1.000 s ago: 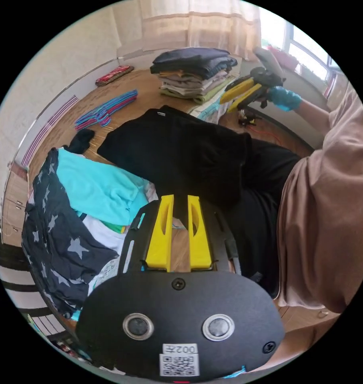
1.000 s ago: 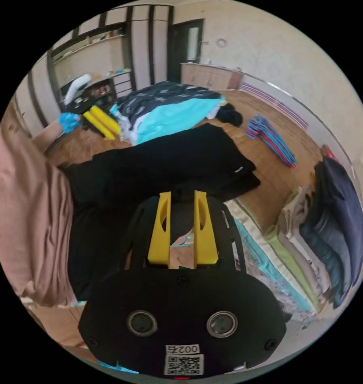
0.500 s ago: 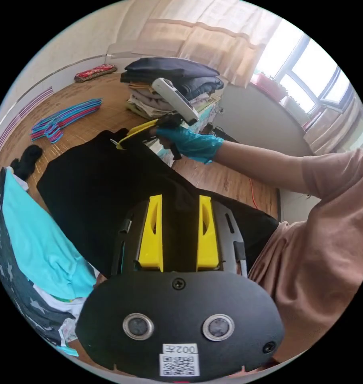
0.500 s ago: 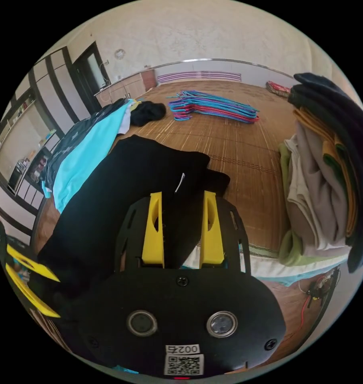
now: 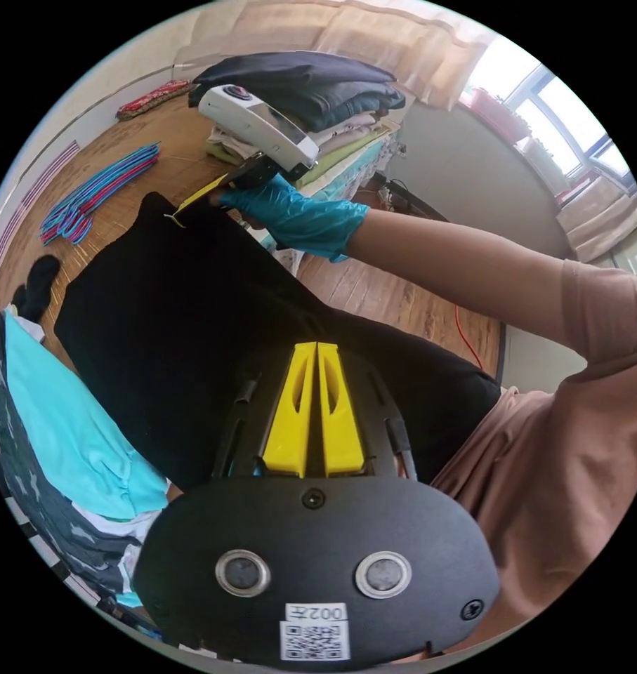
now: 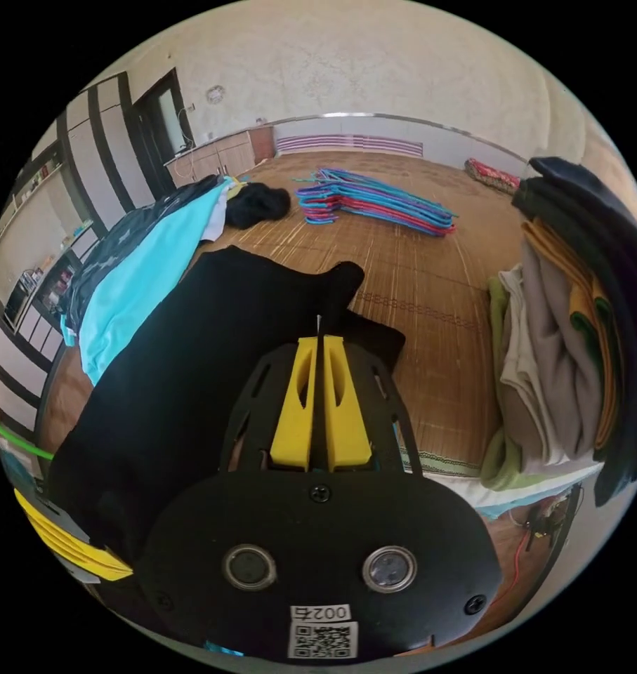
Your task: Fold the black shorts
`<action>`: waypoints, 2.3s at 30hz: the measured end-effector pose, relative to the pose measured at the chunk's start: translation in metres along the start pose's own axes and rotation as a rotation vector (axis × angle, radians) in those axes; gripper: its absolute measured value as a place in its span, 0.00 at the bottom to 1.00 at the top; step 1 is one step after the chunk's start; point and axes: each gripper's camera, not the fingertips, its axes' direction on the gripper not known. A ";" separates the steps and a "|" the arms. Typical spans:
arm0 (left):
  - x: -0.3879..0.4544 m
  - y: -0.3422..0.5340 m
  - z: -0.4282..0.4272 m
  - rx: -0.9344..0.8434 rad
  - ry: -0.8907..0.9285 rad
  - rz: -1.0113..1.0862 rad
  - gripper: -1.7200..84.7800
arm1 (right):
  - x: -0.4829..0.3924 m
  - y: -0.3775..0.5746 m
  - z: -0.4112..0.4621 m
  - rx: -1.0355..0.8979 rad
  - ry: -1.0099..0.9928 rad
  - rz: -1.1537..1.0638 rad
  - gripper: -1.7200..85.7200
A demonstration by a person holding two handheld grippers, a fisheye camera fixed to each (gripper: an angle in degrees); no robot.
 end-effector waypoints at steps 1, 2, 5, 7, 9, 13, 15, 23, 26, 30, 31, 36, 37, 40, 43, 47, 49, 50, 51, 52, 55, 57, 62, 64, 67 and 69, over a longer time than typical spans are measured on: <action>0.002 0.000 -0.004 0.015 0.011 0.014 0.01 | 0.000 0.001 -0.002 0.009 0.007 -0.001 0.01; 0.003 0.000 -0.008 0.026 0.018 0.020 0.01 | 0.000 0.003 -0.007 0.029 0.018 -0.003 0.01; 0.009 0.003 -0.029 0.093 0.053 0.067 0.01 | 0.003 0.010 -0.016 0.057 0.045 -0.008 0.01; 0.014 0.001 -0.033 0.095 0.037 0.104 0.01 | 0.006 0.016 -0.014 0.047 0.061 -0.016 0.01; 0.014 -0.004 -0.027 0.097 0.058 0.110 0.01 | 0.012 0.025 -0.002 0.002 0.090 0.007 0.01; 0.016 -0.015 -0.014 0.097 0.070 0.098 0.01 | 0.019 0.037 0.016 -0.049 0.087 0.033 0.01; 0.017 -0.016 -0.014 0.103 0.065 0.104 0.01 | 0.019 0.041 0.012 0.003 0.086 0.021 0.01; 0.011 -0.025 0.010 0.081 0.085 0.062 0.01 | 0.023 0.037 0.041 -0.076 0.082 0.005 0.02; 0.004 -0.021 0.010 0.069 0.100 0.041 0.01 | 0.030 0.042 0.048 -0.080 0.075 0.026 0.05; -0.018 0.003 -0.014 0.088 0.060 -0.007 0.01 | 0.038 0.045 0.048 -0.093 0.085 0.035 0.10; -0.029 0.011 -0.021 0.098 0.014 -0.039 0.02 | 0.039 0.046 0.048 -0.091 0.082 0.038 0.10; -0.097 0.031 -0.034 0.171 -0.085 -0.239 0.06 | 0.048 0.050 0.045 -0.040 0.048 0.105 0.11; -0.116 0.033 -0.036 0.203 -0.115 -0.288 0.06 | 0.049 0.050 0.046 -0.037 0.038 0.111 0.12; -0.165 0.027 -0.036 0.269 -0.183 -0.381 0.07 | 0.049 0.050 0.050 -0.026 0.009 0.119 0.14; -0.209 0.009 -0.034 0.326 -0.211 -0.429 0.09 | 0.051 0.049 0.055 -0.013 -0.005 0.141 0.15; -0.258 -0.022 -0.020 0.272 -0.271 -0.524 0.10 | 0.055 0.045 0.062 -0.030 -0.015 0.172 0.14; -0.282 -0.040 -0.009 0.268 -0.255 -0.513 0.10 | 0.056 0.044 0.065 -0.041 -0.019 0.166 0.14; -0.288 -0.044 -0.006 0.264 -0.253 -0.519 0.10 | 0.056 0.043 0.066 -0.048 -0.029 0.154 0.13; -0.300 -0.050 0.001 0.262 -0.234 -0.522 0.10 | 0.056 0.043 0.067 -0.054 -0.046 0.137 0.13; -0.311 -0.055 0.007 0.259 -0.216 -0.521 0.10 | 0.055 0.043 0.068 -0.058 -0.058 0.128 0.13; -0.330 -0.065 0.019 0.233 -0.231 -0.493 0.09 | 0.055 0.044 0.068 -0.063 -0.084 0.100 0.12; -0.337 -0.069 0.022 0.219 -0.254 -0.460 0.07 | 0.052 0.045 0.064 -0.034 -0.054 0.069 0.08; -0.324 -0.066 0.004 0.320 -0.212 -0.269 0.02 | 0.044 0.053 0.048 0.028 -0.001 0.012 0.02; -0.308 -0.059 -0.006 0.336 -0.143 -0.123 0.01 | 0.042 0.061 0.040 0.055 0.043 0.018 0.01; -0.293 -0.048 -0.003 0.283 -0.056 0.011 0.01 | 0.040 0.076 0.034 0.063 0.087 0.044 0.01; -0.290 -0.042 0.001 0.250 -0.016 0.056 0.01 | 0.038 0.086 0.033 0.053 0.119 0.037 0.01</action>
